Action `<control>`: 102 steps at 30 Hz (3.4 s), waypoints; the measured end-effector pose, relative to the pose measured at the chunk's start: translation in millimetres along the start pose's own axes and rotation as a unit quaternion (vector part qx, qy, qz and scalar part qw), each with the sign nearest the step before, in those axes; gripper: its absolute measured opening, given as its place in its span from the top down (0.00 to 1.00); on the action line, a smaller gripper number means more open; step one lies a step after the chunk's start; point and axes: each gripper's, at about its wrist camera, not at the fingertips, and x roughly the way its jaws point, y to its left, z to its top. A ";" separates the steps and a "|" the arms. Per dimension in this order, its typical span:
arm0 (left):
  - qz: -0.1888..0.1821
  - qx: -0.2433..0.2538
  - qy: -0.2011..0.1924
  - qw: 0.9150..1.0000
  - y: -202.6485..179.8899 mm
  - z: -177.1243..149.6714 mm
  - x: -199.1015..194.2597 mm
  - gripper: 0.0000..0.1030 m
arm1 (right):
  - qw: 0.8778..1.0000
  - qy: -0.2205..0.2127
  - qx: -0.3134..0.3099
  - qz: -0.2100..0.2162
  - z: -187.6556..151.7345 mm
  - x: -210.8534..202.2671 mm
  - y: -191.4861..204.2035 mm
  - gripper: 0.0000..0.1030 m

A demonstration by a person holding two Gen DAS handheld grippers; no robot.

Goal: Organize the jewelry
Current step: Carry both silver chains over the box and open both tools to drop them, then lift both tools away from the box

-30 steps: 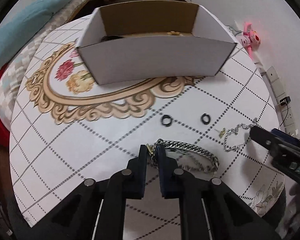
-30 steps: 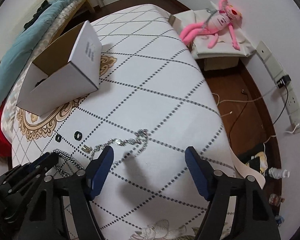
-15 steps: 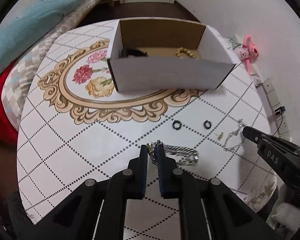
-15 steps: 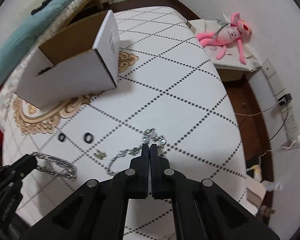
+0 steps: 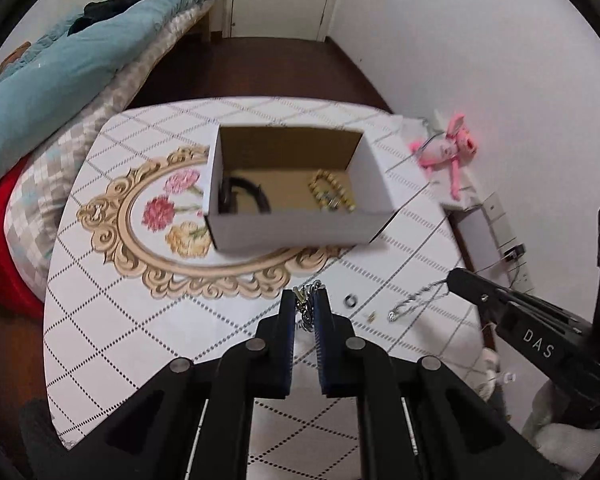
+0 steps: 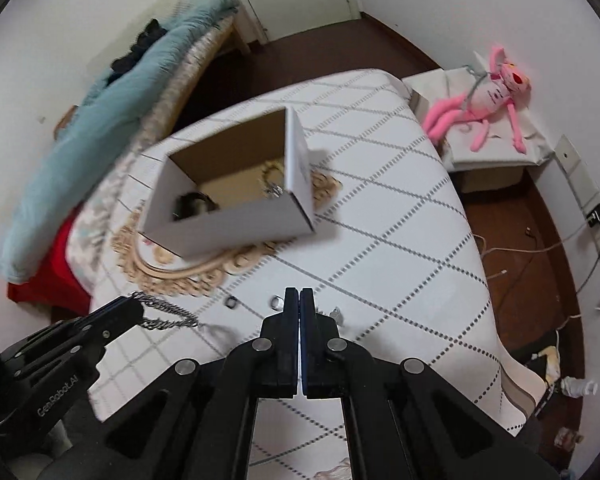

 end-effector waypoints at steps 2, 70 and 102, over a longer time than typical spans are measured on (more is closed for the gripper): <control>-0.015 -0.004 -0.008 1.000 -1.0 10.6 -9.8 0.94 | 1.000 -0.009 -0.004 0.013 9.4 -10.1 4.4 1.00; 0.160 -0.030 0.013 0.987 65.1 85.7 55.2 0.00 | 0.983 0.059 -0.096 -0.145 109.1 81.6 48.9 0.04; 0.135 -0.024 -0.110 0.984 20.8 42.6 -83.1 0.00 | 0.983 -0.116 -0.080 -0.119 56.9 -107.9 67.2 0.04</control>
